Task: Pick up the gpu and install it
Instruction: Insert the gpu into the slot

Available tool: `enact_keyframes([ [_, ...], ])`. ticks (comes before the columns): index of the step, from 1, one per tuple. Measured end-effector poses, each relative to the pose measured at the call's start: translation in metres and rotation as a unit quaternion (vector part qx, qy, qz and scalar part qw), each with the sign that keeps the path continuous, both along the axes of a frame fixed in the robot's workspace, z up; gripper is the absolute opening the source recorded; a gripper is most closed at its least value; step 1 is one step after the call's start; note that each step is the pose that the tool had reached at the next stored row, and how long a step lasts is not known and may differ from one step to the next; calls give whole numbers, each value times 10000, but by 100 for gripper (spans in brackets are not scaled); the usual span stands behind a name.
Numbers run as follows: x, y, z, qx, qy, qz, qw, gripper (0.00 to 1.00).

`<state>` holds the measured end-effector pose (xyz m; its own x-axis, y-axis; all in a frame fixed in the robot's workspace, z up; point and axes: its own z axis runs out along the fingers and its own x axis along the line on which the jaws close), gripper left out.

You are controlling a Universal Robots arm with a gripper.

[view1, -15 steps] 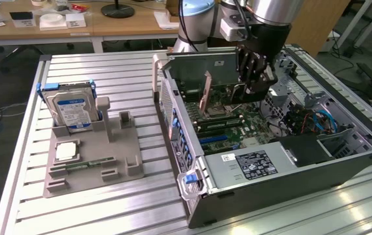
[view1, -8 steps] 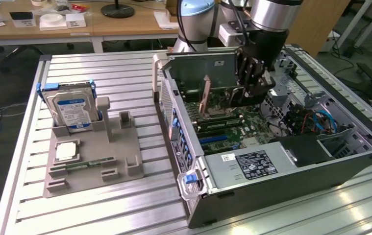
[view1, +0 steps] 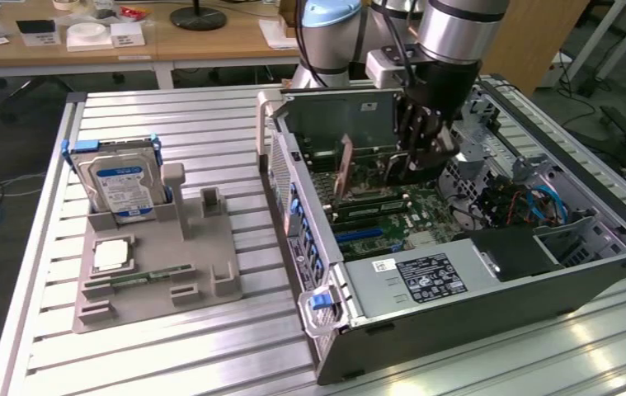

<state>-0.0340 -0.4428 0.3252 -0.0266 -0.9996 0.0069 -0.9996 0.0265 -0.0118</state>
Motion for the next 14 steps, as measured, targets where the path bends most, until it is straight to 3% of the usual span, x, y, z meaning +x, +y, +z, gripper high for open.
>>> enact_keyframes([
  [14, 0, 2, -125, -2, -1, -166, 9999, 28],
])
